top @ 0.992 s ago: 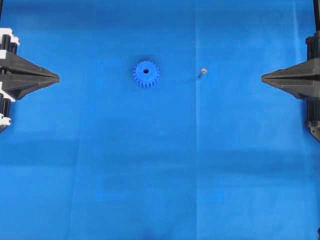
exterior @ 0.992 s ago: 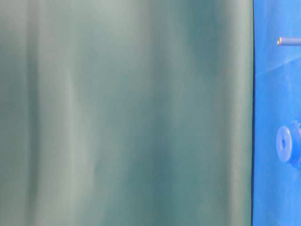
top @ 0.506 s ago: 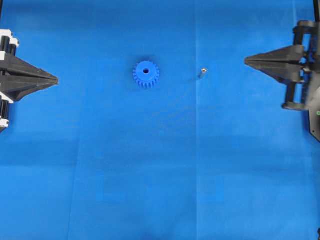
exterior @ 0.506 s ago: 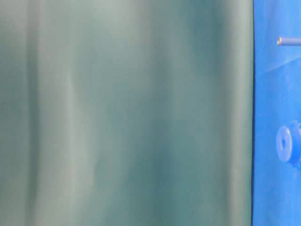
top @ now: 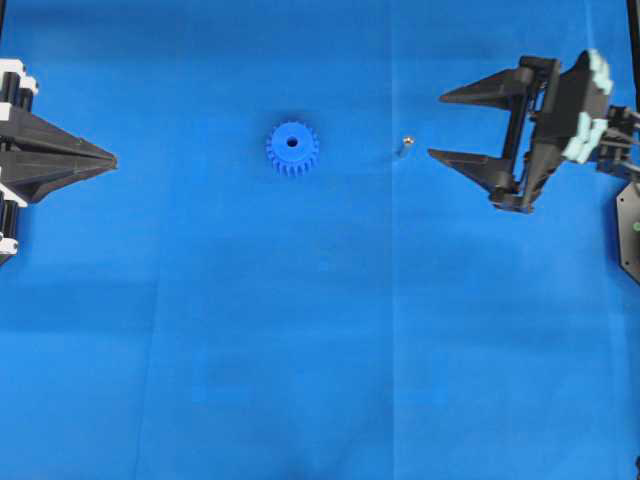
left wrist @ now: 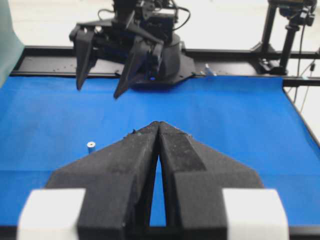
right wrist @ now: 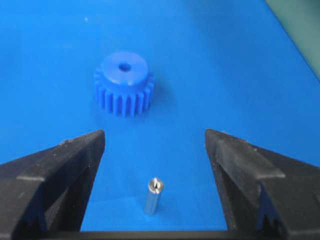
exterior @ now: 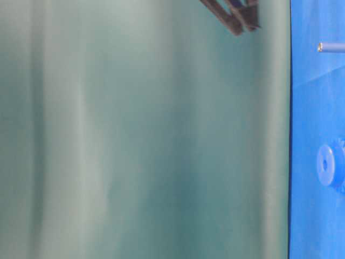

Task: Insert the shaft placed at a random location into the center hole of the small gear at another random location.
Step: 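Move the open right gripper left toward the silver shaft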

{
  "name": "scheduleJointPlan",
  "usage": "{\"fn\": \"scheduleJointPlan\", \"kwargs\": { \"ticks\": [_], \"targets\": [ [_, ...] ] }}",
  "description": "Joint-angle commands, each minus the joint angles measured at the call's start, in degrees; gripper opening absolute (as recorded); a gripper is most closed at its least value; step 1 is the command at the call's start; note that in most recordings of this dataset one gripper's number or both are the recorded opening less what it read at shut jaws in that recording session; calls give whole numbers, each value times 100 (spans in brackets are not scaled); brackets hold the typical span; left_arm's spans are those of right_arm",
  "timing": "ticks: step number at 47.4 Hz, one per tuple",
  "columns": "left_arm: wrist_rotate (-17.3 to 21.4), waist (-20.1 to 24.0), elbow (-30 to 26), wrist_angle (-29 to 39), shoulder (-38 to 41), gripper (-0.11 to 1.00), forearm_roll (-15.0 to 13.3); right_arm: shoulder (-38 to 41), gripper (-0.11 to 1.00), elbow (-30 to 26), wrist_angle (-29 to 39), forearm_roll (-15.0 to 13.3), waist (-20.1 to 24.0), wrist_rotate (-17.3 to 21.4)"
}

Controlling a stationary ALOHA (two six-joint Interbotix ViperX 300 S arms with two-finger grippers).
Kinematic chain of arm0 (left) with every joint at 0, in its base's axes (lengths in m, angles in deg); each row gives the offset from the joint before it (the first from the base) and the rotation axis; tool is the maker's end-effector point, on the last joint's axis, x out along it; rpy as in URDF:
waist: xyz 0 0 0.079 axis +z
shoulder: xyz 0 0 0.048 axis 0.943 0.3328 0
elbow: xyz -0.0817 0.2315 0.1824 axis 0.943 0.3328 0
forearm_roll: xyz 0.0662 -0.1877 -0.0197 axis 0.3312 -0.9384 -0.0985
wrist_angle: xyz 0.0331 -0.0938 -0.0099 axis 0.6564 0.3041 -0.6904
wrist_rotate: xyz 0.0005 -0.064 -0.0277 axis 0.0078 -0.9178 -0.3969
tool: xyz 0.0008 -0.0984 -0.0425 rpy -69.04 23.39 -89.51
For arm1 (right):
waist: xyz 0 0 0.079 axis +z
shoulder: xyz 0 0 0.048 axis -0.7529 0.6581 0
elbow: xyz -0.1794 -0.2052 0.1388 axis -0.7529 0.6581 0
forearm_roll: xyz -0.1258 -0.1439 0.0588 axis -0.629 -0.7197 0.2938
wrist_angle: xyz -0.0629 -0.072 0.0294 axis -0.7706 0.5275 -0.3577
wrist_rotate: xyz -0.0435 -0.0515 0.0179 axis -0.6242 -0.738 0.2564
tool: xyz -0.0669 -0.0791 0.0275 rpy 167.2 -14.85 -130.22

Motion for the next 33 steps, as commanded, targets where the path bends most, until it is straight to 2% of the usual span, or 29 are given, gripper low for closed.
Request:
{"fn": "scheduleJointPlan", "kwargs": {
  "ticks": [1,14,19,25,33],
  "targets": [
    [0,-18,-62,-35,26,0,9,352,68,-158,-299,62,-18,9],
    [0,-9,-35,-35,26,0,0,1327,68,-378,-686,167,-18,9],
    [0,-9,-26,-35,35,0,9,1688,68,-466,-729,325,-26,9],
    [0,-18,-26,-35,35,0,0,1986,67,-483,-826,475,-26,9],
    [0,-18,-18,-35,26,0,0,2109,67,-457,-888,510,-18,44]
  ]
}}
